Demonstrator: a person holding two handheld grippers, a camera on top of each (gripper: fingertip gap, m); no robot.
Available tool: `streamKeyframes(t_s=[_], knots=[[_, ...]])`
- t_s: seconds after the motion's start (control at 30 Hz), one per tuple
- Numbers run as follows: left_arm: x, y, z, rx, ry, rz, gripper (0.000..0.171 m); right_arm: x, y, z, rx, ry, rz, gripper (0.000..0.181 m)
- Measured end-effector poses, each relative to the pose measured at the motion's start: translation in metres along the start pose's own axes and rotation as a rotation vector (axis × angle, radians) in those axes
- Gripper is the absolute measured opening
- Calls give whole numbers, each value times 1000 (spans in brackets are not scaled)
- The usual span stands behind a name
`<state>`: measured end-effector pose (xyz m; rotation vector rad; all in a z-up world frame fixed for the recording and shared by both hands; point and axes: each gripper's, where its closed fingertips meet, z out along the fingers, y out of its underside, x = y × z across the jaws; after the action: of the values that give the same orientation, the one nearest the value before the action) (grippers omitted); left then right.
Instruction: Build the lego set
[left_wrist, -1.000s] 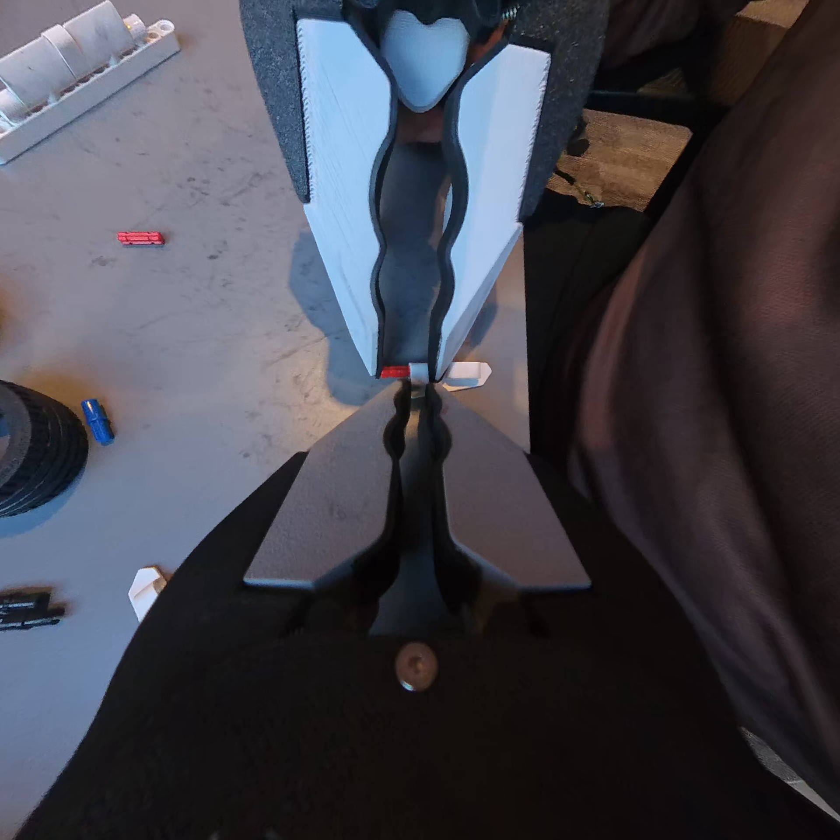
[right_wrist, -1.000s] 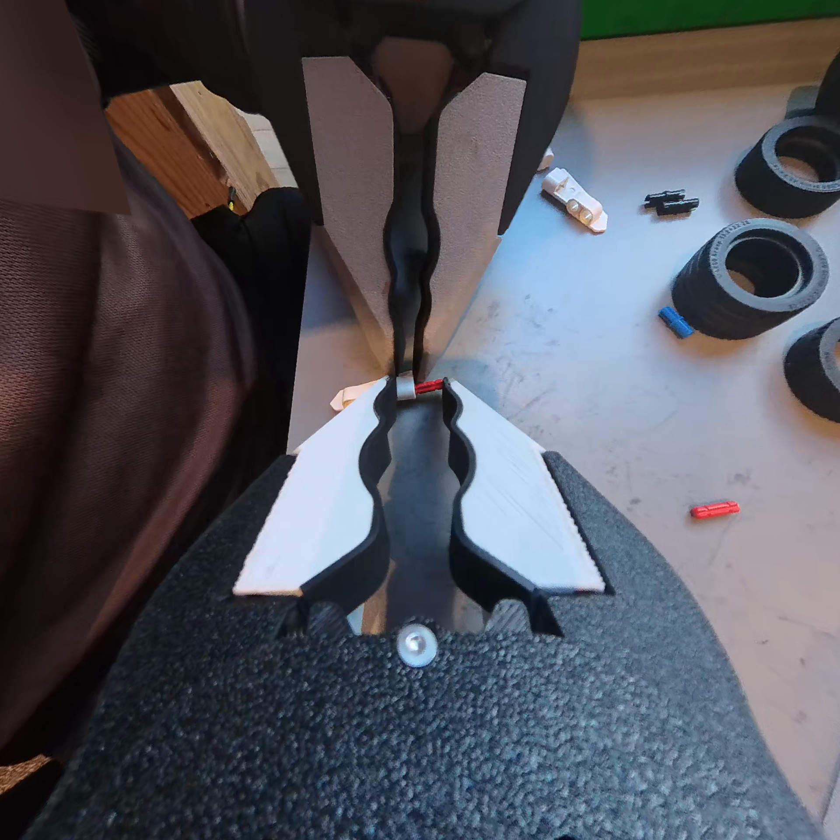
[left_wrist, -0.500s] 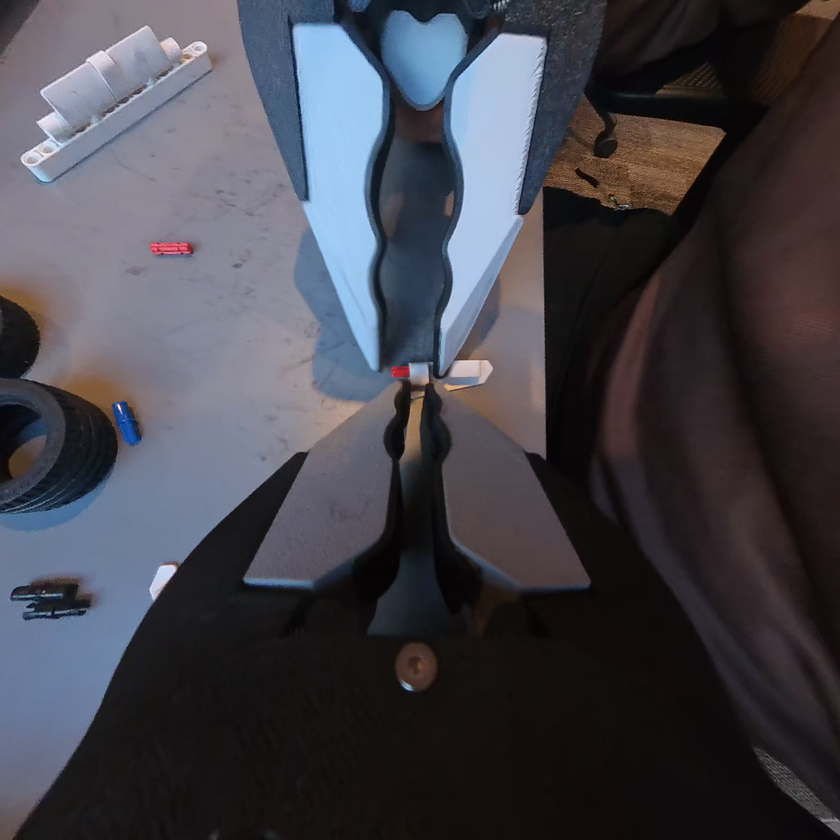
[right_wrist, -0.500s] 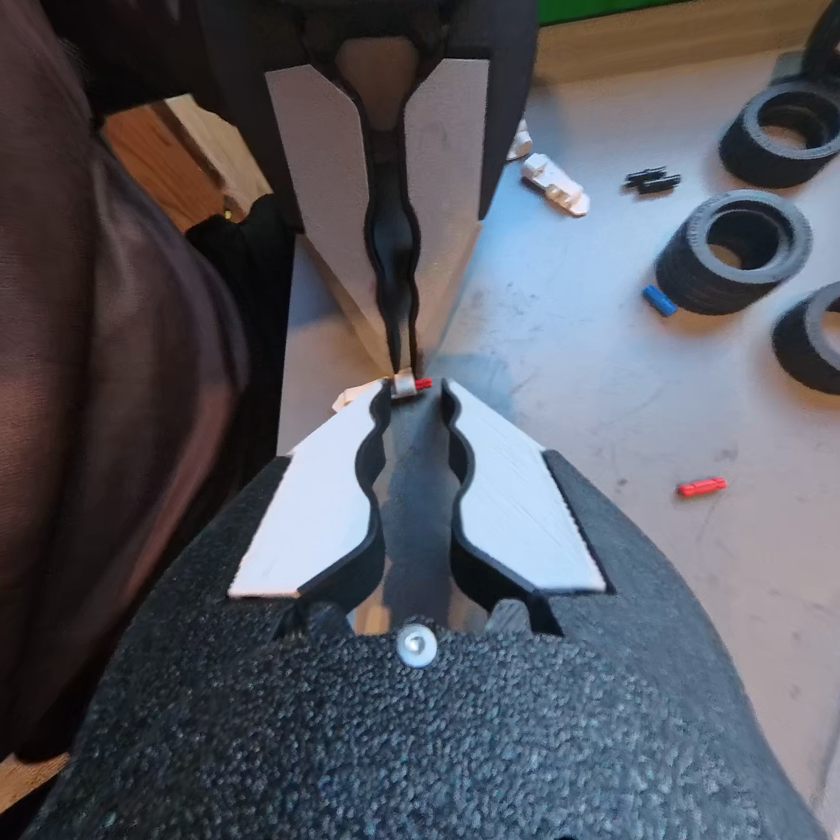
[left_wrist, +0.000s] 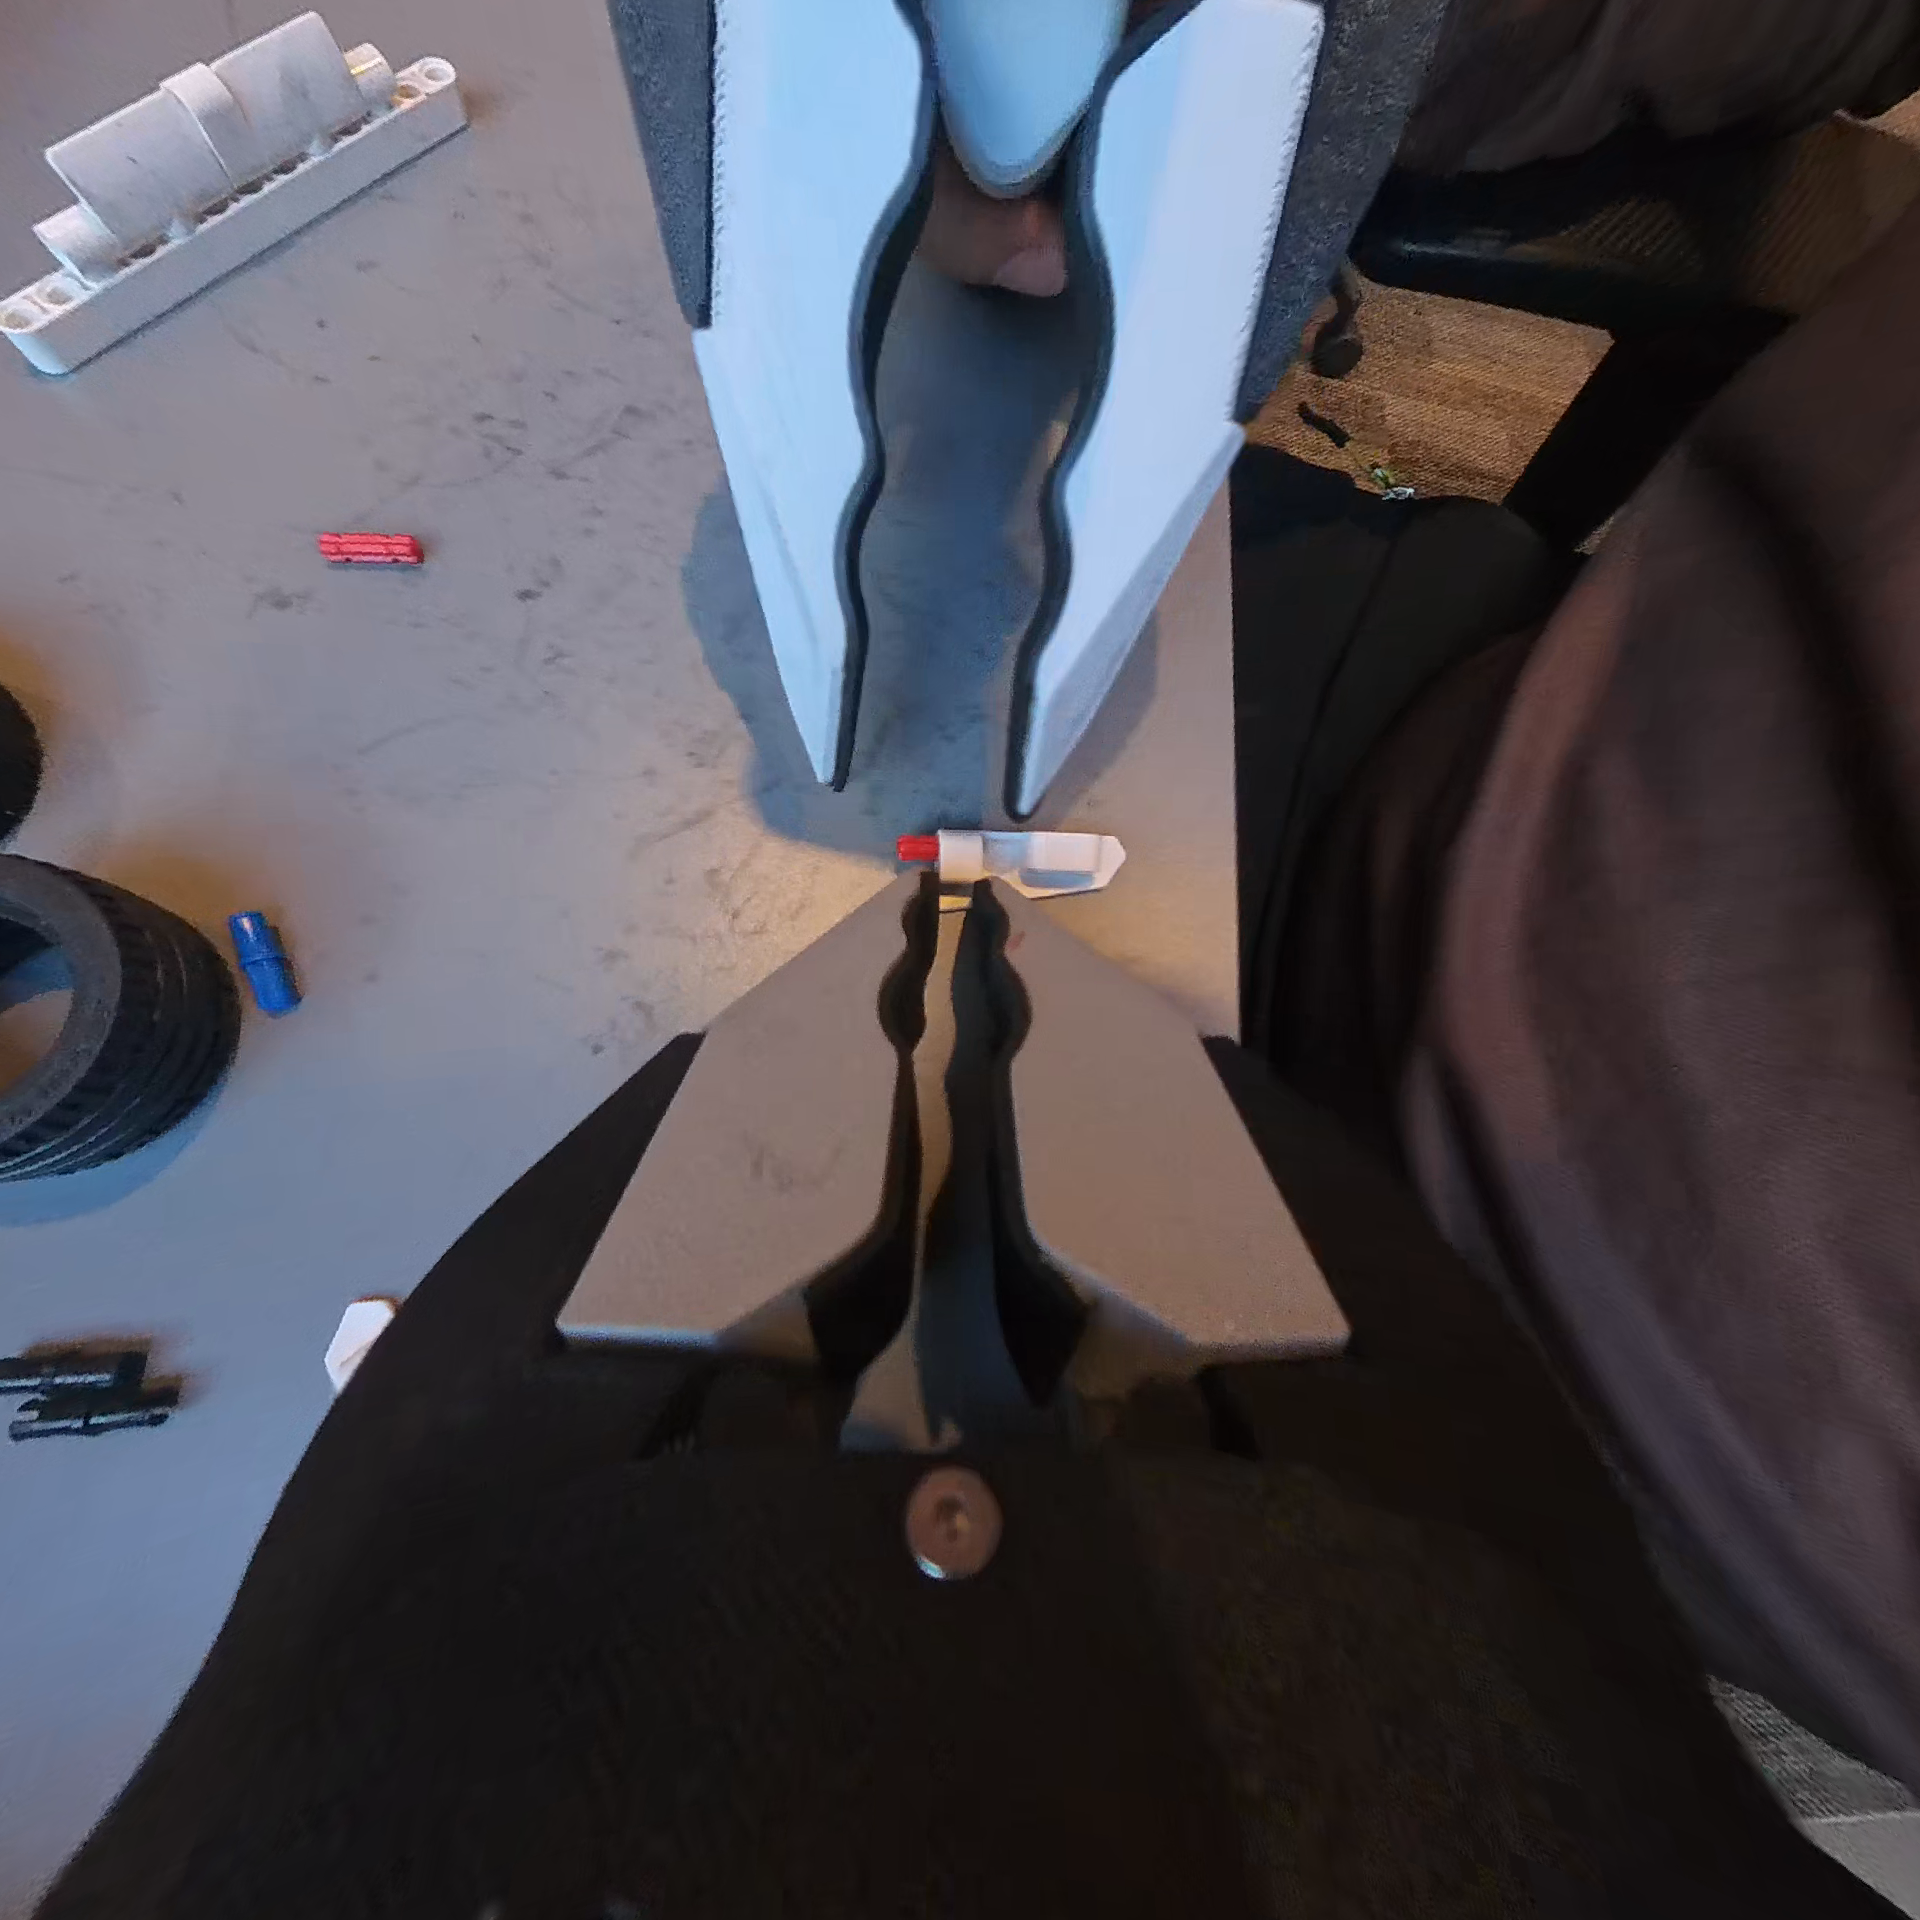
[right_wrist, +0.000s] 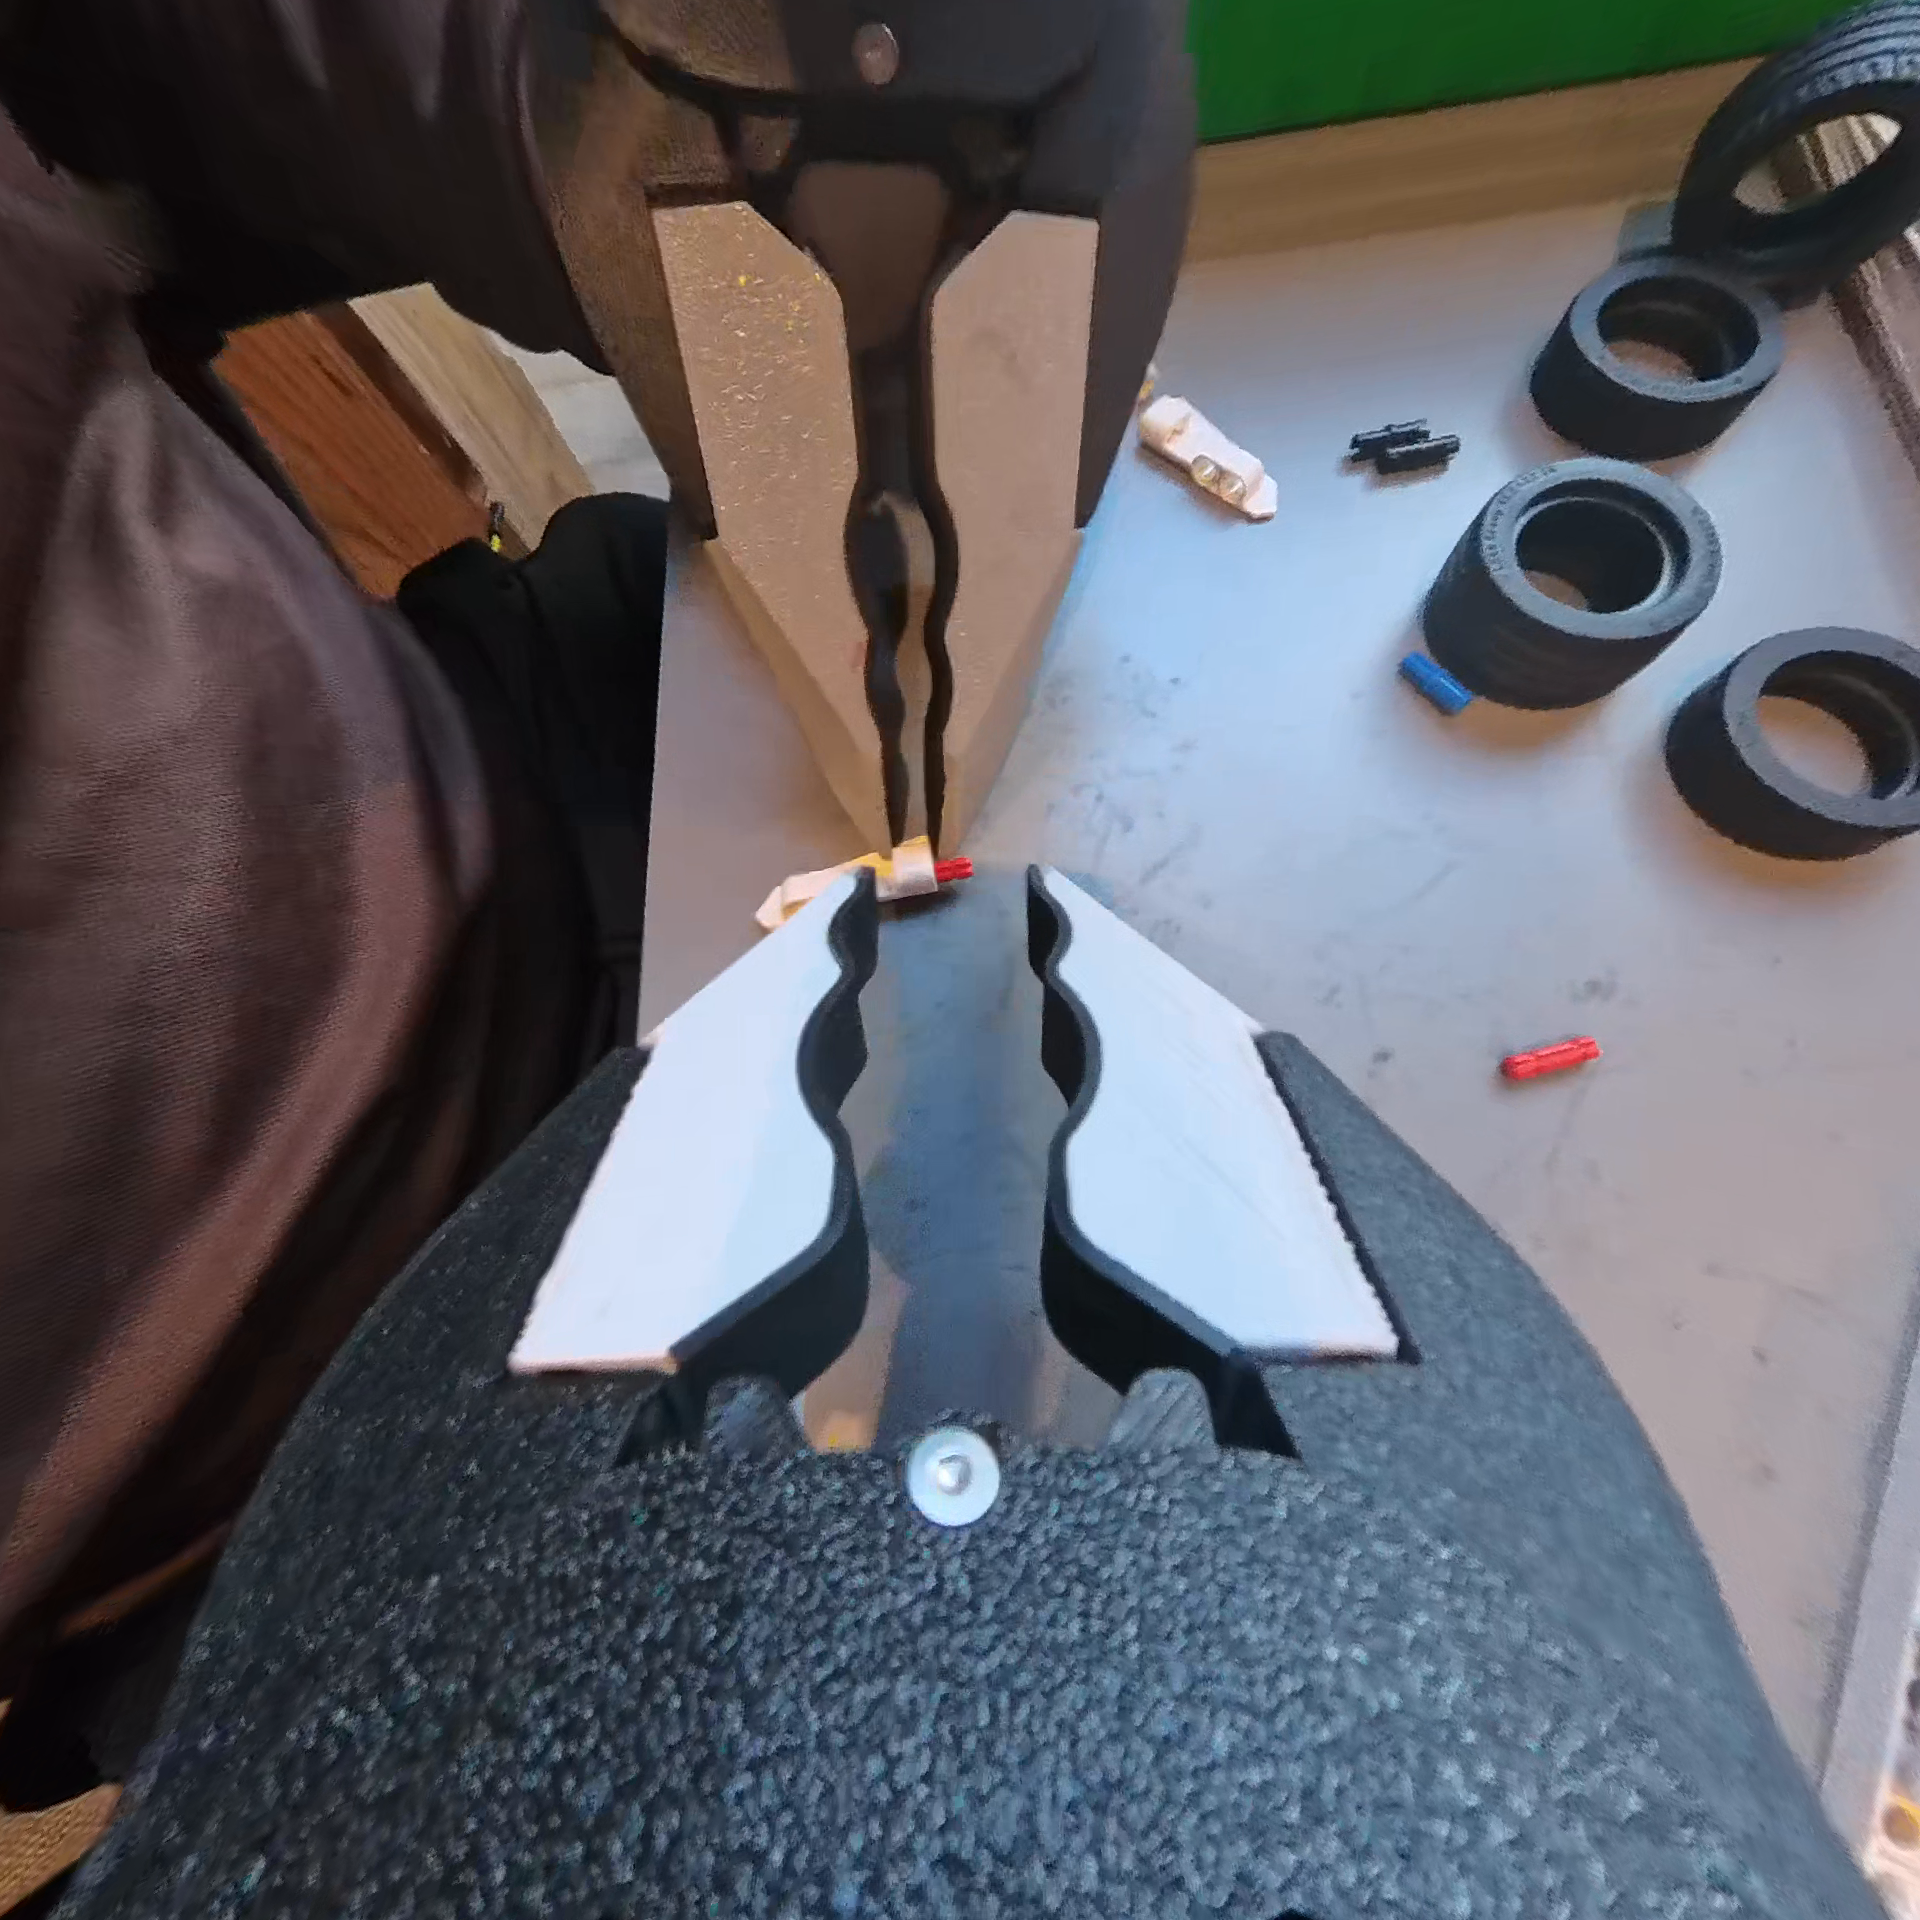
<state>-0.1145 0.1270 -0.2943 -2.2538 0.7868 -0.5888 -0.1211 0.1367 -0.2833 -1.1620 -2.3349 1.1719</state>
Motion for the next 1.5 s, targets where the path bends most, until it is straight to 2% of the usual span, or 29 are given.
streamKeyframes(t_s=[0.07, 0.2, 0.33, 0.47, 0.63, 0.7, 0.87, 1.0, 1.13, 1.23, 1.37, 1.43, 1.5], knots=[[-3, 0, 0, 4, -44, 17, 4, -2, 1, 1, -9, 0, 18, 42], [-9, -1, -1, 9, -127, 50, 4, -10, 5, 6, -44, 30, 24, 57], [-10, -1, -1, 9, -123, 43, 4, -6, 9, 11, -89, 129, -20, 55], [-18, -1, -3, 5, -195, 38, 3, -6, 11, 9, -83, 167, 46, 52], [-27, -5, -12, 44, -370, 97, 25, -5, 11, 6, -78, 257, 35, 54], [-26, -6, -17, 68, -397, 99, 30, -4, 11, 4, -76, 281, 39, 56], [-20, -1, -23, 87, -386, 51, 32, 0, 13, 4, -73, 278, 78, 59], [-23, -2, -26, 115, -360, -8, 29, 3, 13, 2, -69, 270, 105, 46], [-27, -3, -28, 141, -307, -94, 23, 19, 16, -4, -69, 328, 117, 47], [-25, -5, -30, 173, -206, -169, 21, 33, 19, -11, -63, 371, 145, 43], [-23, -7, -33, 220, -61, -289, 15, 26, 12, -10, -18, 307, 188, 45], [-22, -12, -39, 267, -16, -315, 3, 21, 11, -4, -26, 280, 195, 46], [-22, -15, -44, 307, -18, -309, 0, 23, 13, 0, -62, 295, 177, 31]])
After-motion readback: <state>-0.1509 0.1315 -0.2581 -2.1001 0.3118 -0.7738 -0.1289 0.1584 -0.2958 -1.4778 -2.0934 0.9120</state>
